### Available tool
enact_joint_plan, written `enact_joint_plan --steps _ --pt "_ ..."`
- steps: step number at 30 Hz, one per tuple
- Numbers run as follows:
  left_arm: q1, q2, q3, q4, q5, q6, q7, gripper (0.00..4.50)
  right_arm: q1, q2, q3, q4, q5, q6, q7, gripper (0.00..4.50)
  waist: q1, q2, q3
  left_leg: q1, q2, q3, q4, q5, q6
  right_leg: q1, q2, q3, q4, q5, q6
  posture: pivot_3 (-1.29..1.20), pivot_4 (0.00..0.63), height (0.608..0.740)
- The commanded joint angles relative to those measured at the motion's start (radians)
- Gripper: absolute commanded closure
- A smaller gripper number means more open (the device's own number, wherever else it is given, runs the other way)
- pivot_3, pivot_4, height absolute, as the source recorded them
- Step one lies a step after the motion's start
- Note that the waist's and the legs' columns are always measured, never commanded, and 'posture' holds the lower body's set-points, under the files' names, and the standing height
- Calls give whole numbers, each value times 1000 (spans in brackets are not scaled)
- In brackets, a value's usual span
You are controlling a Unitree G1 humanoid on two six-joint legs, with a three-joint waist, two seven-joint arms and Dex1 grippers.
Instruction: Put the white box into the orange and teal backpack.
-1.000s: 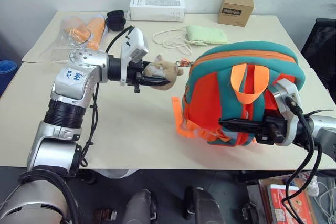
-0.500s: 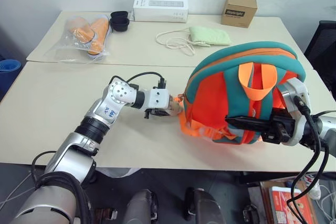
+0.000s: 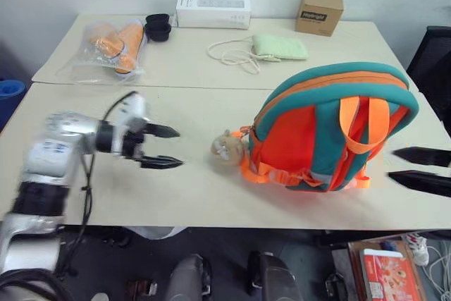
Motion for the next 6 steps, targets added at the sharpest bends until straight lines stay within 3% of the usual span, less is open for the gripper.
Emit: enact_joint_plan --steps 1,6 --pt "21 103 176 -105 -144 113 -29 0 42 -70 -145 164 -94 -42 112 16 0 0 0 0 0 0 0 0 0 0 0 0 0 0 0 0 150 740" --pt "75 57 229 -184 -170 117 96 0 -26 -39 -129 219 -112 -69 58 16 1 3 -1 16 1 -1 -5 -8 -8 16 -4 1 -7 -1 0 0 150 740"
